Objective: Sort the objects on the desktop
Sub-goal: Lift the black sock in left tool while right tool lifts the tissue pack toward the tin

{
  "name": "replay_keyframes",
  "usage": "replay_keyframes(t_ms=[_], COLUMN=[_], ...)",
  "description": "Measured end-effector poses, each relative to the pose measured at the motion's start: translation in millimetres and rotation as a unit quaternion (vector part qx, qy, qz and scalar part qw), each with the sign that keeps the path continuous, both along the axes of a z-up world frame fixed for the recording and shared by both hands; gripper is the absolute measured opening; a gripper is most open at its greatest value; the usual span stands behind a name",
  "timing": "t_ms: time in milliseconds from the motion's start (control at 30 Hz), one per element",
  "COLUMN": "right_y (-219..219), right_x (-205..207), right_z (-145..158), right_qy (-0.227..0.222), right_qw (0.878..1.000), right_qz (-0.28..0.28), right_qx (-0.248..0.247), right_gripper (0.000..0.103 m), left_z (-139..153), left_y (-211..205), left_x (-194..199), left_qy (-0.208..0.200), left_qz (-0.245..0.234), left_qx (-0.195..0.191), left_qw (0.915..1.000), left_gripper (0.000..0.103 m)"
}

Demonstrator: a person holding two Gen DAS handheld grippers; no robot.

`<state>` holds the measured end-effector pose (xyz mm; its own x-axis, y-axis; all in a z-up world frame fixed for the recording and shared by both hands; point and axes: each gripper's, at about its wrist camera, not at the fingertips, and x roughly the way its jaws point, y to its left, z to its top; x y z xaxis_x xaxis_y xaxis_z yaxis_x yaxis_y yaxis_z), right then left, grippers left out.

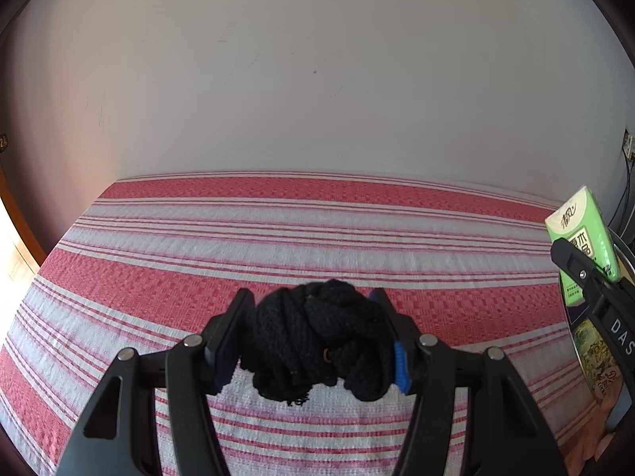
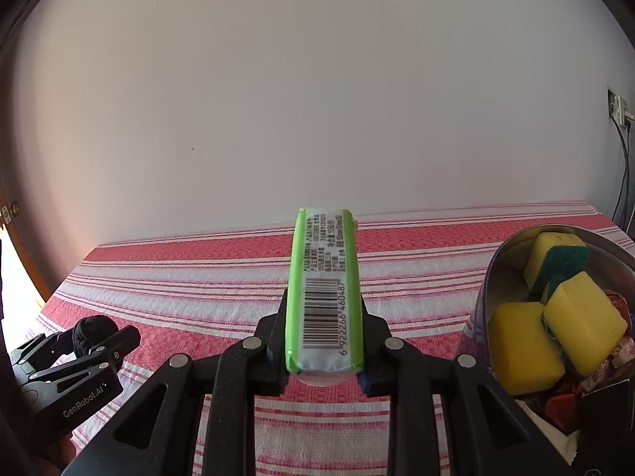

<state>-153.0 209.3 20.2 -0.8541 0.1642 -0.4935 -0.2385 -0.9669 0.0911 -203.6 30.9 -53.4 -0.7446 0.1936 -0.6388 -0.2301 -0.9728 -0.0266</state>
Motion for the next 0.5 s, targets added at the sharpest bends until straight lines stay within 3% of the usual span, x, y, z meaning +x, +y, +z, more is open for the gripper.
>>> replay_keyframes(t_ms=[500], right_y=[2], right_x=[69], right_z=[5], right_qy=[0.027], right_qw=[0.999], right_qz=[-0.039], right_qx=[0.016], right_gripper=[0.027], left_z=[14], left_y=[47], left_x=[57], left_qy=[0.050], left_qz=[-0.076], left_qx=[0.014], left_qw=[0.9958], left_gripper=[0.060])
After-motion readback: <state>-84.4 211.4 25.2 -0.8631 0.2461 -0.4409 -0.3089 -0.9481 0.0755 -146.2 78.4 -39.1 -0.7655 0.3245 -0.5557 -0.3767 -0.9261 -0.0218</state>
